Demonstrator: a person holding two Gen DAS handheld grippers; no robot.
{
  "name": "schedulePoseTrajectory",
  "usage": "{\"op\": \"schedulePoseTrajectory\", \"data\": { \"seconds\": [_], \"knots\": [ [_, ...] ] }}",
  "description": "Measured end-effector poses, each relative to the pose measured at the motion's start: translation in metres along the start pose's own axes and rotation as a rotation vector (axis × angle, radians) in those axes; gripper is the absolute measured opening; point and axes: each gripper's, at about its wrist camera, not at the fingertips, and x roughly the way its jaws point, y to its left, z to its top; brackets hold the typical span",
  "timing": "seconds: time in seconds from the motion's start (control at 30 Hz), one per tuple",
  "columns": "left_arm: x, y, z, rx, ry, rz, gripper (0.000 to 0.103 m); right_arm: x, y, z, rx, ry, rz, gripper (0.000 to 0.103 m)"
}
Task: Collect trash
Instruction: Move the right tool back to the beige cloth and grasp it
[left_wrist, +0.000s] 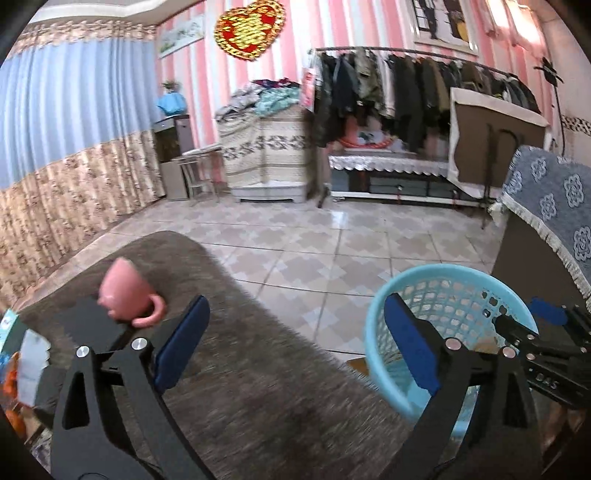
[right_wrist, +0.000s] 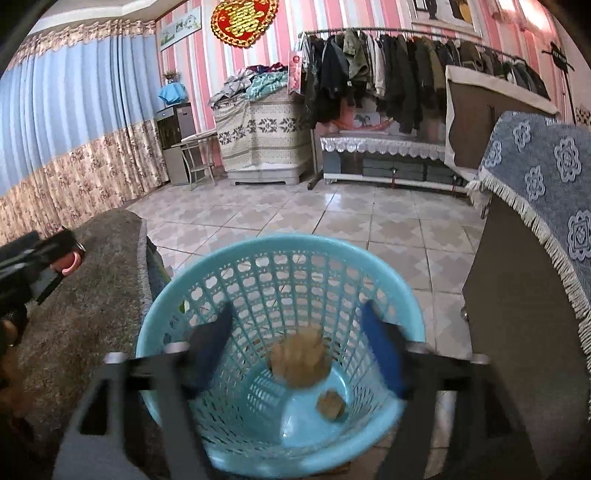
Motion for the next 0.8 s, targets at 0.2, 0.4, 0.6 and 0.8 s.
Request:
{"op": "schedulePoseTrajectory", "data": {
  "seconds": [0.2, 0.4, 0.6, 0.8],
  "knots": [
    [-0.044, 0.024, -0.007, -0.044, -0.03, 0.058, 0.095, -0.023, 0.012, -0.001, -0.007, -0.023, 0.027, 0.087],
    [-0.09, 0.049, -0.023, -0.071, -0.058, 0.119, 0.097, -0.06, 0.039, -0.003, -0.061, -0.07, 0.07, 0.09],
    [-0.134, 0.088, -0.042, -0.125, -0.083, 0.197, 0.097, -0.093, 0.07, -0.009, -0.08, -0.104, 0.161, 0.092],
    [-0.17, 0.139, -0.065, -0.194, -0.085, 0.284, 0.097, -0.109, 0.102, -0.018, -0.137, -0.115, 0.22, 0.092]
  ]
}}
